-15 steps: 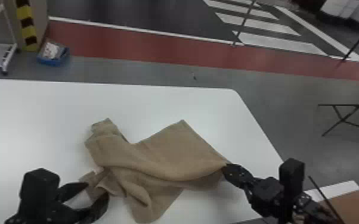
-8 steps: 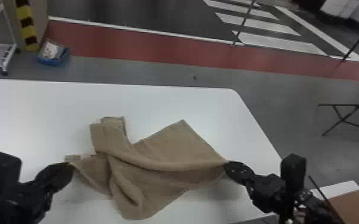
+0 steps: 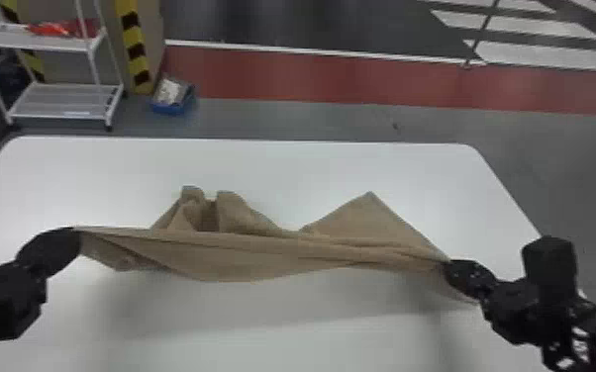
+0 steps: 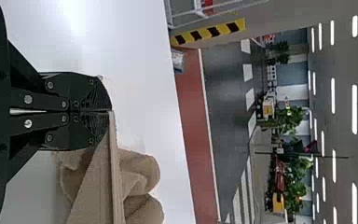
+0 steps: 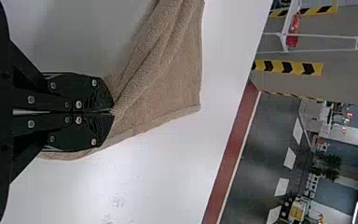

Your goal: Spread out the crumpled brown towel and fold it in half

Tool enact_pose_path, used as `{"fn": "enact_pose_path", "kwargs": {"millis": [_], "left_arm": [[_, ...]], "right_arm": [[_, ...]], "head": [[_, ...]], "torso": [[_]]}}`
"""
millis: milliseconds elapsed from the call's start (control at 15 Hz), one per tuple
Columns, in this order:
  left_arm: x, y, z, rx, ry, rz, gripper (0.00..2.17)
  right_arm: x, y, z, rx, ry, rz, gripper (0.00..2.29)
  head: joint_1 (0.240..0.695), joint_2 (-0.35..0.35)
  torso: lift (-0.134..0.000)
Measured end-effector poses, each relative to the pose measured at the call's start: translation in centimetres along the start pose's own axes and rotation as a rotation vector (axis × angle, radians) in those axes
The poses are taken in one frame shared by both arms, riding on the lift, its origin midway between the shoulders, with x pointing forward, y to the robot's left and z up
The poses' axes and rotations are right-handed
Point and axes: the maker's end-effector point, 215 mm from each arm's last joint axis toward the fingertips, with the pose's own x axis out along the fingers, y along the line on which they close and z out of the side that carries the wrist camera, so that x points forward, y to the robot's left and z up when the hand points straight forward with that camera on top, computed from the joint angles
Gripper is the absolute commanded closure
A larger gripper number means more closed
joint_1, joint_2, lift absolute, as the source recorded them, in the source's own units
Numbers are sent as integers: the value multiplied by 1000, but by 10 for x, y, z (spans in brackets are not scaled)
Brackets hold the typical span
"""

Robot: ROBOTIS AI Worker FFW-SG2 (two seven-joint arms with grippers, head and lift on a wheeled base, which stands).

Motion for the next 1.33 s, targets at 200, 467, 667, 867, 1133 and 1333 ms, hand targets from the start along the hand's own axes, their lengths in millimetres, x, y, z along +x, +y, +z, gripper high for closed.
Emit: {"fn": "enact_pose_path", "kwargs": {"millis": [200, 467, 667, 867, 1133, 1333], "left_arm": [[-2, -5, -12, -2, 22, -35, 1885], [-5, -30, -33, -4, 64, -125, 1882], [-4, -42, -45, -13, 86, -165, 1882], [-9, -49, -49, -10, 95, -194, 1467], [-22, -55, -44, 17, 91, -219, 19], [-32, -35, -45, 68, 104, -163, 36]], "right_arm": [[9, 40, 4, -102, 24, 64, 1102], [5, 68, -10, -273, 114, 100, 181], [-7, 60, -16, -327, 161, 72, 178], [-21, 46, -23, -329, 189, 50, 178], [-30, 26, -28, -321, 201, 18, 178], [-36, 15, -26, -306, 193, 4, 178]], "head": [[695, -45], [695, -37], [695, -72], [695, -102], [695, -150], [695, -145]], "torso": [[-124], [-124], [-124], [-124], [-124], [-124]]}}
